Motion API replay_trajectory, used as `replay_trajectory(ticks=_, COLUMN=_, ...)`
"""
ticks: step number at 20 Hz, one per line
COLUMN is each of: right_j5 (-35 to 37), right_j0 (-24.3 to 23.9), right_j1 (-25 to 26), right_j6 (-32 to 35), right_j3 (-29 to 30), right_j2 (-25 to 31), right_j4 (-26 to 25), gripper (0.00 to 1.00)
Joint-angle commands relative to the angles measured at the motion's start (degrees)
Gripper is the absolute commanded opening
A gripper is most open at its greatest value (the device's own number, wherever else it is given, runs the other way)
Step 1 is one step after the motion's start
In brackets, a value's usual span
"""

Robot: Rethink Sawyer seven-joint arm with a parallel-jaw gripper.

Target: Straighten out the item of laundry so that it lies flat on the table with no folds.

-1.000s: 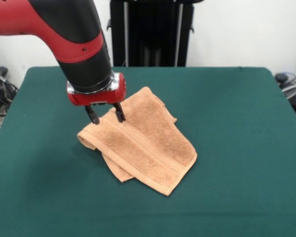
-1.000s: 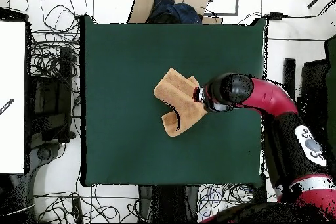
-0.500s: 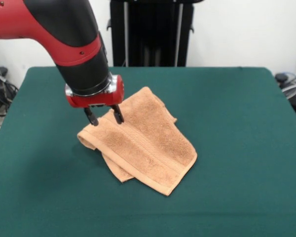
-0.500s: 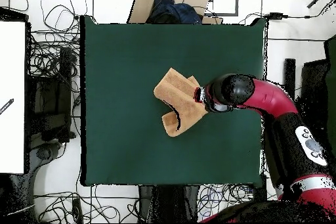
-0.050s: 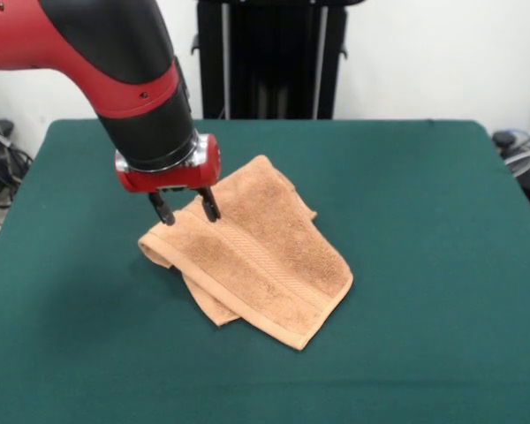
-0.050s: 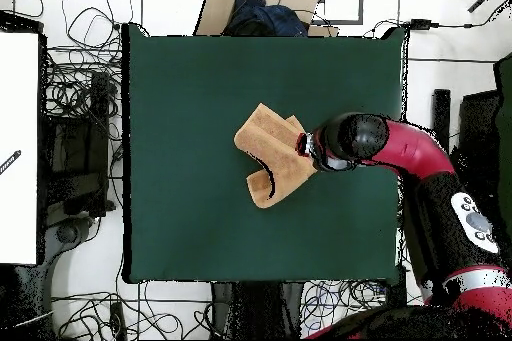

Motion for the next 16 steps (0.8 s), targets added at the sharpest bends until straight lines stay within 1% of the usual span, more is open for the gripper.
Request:
replay_trajectory(ticks=1, right_j5=-0.8, right_j0=0.0, right_j1=1.6, right_j6=-7.8, right_j3=-0.1, right_j2=2.1, right_j4=-3.5, gripper=1.00)
replay_trajectory(ticks=5, right_j5=-3.0, right_j0=-0.4, right_j1=5.2, right_j6=-8.1, right_j3=-1.4, right_j2=2.0, right_j4=-4.2, gripper=1.00)
replay_trajectory(ticks=9, right_j5=-3.8, right_j0=-0.9, right_j1=6.8, right_j6=-8.1, right_j3=-1.2, right_j2=2.0, right_j4=-4.1, gripper=1.00)
replay_trajectory(ticks=13, right_j5=-4.2, right_j0=-0.9, right_j1=9.2, right_j6=-8.4, right_j3=-2.3, right_j2=2.3, right_j4=-4.2, gripper=1.00)
replay_trajectory(ticks=16, right_j5=-4.7, right_j0=-1.2, right_j1=9.6, right_j6=-8.3, right_j3=-1.9, right_j2=2.4, right_j4=-4.3, gripper=1.00)
